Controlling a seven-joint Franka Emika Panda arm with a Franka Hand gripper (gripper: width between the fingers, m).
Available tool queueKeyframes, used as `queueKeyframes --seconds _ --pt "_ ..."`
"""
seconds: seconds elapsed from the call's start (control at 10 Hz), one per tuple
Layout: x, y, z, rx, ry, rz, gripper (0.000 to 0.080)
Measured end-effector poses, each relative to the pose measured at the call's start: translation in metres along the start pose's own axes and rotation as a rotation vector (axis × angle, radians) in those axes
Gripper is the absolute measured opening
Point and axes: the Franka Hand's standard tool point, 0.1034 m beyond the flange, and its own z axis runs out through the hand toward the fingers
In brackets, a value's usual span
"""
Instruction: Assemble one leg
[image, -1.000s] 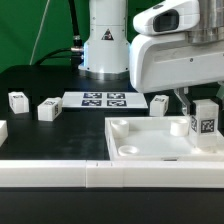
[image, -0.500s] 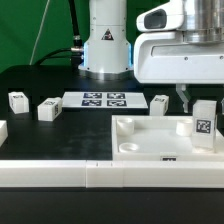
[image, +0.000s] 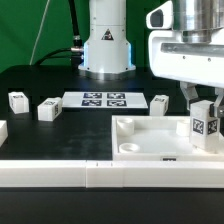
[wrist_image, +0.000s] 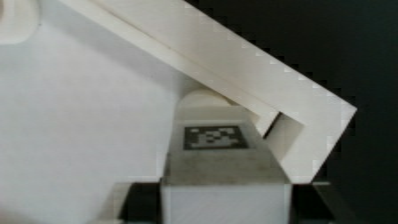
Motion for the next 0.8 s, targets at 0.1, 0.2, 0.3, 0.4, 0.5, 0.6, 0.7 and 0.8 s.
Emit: queueKeyframes --seconds 0.1,0.2,0.3,0.4,0.5,0.6,0.7,0.8 --pt "0.0003 0.0000 0.0000 0.001 -0.003 0.061 0.0292" --pt "0.0002 0.0000 0.0001 0.001 -0.003 0.071 0.0292" --pt "-0.0001 0.0001 0.0003 0.001 -0.003 0.054 0.0369" --pt "-0.0003 0.0000 0.0004 0.001 -0.003 0.011 0.0506" --pt "-0.0011 -0.0007 -0.0006 -0.008 -0.009 -0.037 0.0506" --pt "-0.0005 -0.0053 -0.0034 -0.006 -0.010 -0.155 0.0623" --pt "0.0011 -0.0068 -0.0044 -0.004 -0.010 -0.304 0.0642" --pt "0.0023 -0.0060 -0.0036 -0.008 -0.010 -0.465 0.0647"
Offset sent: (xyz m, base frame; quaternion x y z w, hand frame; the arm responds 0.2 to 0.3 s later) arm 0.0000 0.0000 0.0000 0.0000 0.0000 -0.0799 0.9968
